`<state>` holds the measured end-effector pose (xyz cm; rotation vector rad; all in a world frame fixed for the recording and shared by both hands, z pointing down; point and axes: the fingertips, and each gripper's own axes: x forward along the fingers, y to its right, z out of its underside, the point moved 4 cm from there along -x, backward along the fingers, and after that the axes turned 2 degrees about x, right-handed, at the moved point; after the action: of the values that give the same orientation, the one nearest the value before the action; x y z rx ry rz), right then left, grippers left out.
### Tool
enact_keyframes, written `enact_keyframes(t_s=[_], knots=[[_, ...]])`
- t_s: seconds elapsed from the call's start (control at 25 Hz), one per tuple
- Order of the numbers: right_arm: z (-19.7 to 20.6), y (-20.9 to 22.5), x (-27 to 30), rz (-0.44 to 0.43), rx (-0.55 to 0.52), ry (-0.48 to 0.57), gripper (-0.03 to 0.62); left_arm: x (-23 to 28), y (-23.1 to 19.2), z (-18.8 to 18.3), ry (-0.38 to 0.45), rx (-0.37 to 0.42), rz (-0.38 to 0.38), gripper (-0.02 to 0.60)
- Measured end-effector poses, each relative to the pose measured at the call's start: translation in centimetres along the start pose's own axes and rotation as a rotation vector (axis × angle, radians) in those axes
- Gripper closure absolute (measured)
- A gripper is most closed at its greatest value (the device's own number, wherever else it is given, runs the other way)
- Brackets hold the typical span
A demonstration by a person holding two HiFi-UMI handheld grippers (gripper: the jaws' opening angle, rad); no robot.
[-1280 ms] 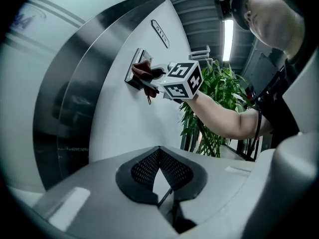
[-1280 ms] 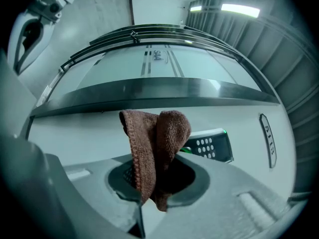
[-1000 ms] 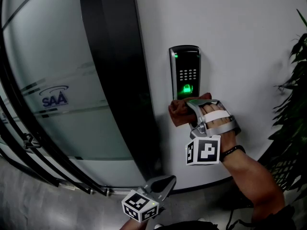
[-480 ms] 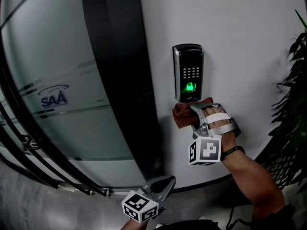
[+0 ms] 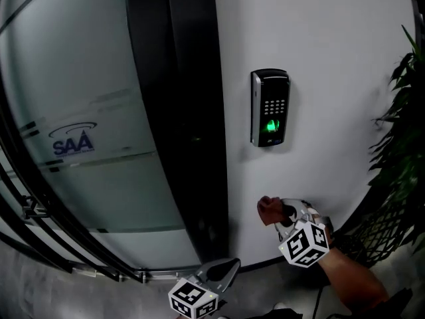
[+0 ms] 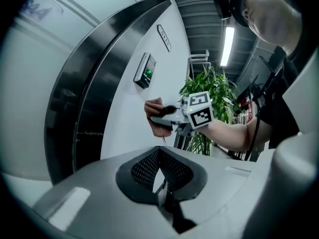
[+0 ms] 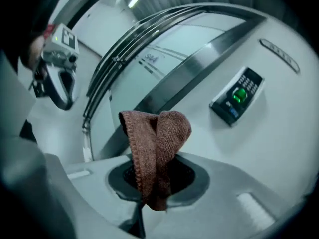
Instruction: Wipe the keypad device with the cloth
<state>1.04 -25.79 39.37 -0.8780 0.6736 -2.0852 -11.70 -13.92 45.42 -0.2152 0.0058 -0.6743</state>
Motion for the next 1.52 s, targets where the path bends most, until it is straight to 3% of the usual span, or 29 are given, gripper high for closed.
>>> enact_keyframes(t_s=[0.12, 0.24, 0.44, 0.56, 0.8, 1.2, 1.32, 1.52], knots=[[2.5, -4.5, -2.3, -0.149, 0.295, 0.054, 0.539, -0.7, -0.2, 0.4, -0.007, 0.007, 0.01, 0.565], [5.2, -7.8, -4.6, -0.225, 0.545, 0.081, 0.539, -0.8, 0.0, 0.7, -0.013, 0.008, 0.001, 0.565], [8.1, -11.0, -8.9, -0.282, 0.754, 0.126, 0.539, -0.5, 2.7, 1.2, -0.015, 0.003, -0.028, 0.565], [9.2, -11.2, -11.2, -0.295, 0.78, 0.163, 0.539, 0.3, 4.8, 1.3, -0.011, 0.004, -0.06, 0.565], [11.8, -10.4, -16.6, -0.336, 0.723, 0.222, 0.54, 3.0, 11.3, 3.2, -0.009, -0.037, -0.116, 0.565], [16.1, -11.4, -22.8, -0.455, 0.702, 0.274, 0.54, 4.3, 20.0, 5.5, 0.007, -0.09, -0.272, 0.565], [16.2, -11.3, -23.6, -0.482, 0.695, 0.291, 0.54, 4.4, 21.6, 6.3, -0.001, -0.086, -0.283, 0.565], [15.5, -11.2, -24.6, -0.456, 0.687, 0.309, 0.54, 3.8, 22.3, 6.0, -0.006, -0.074, -0.272, 0.565]])
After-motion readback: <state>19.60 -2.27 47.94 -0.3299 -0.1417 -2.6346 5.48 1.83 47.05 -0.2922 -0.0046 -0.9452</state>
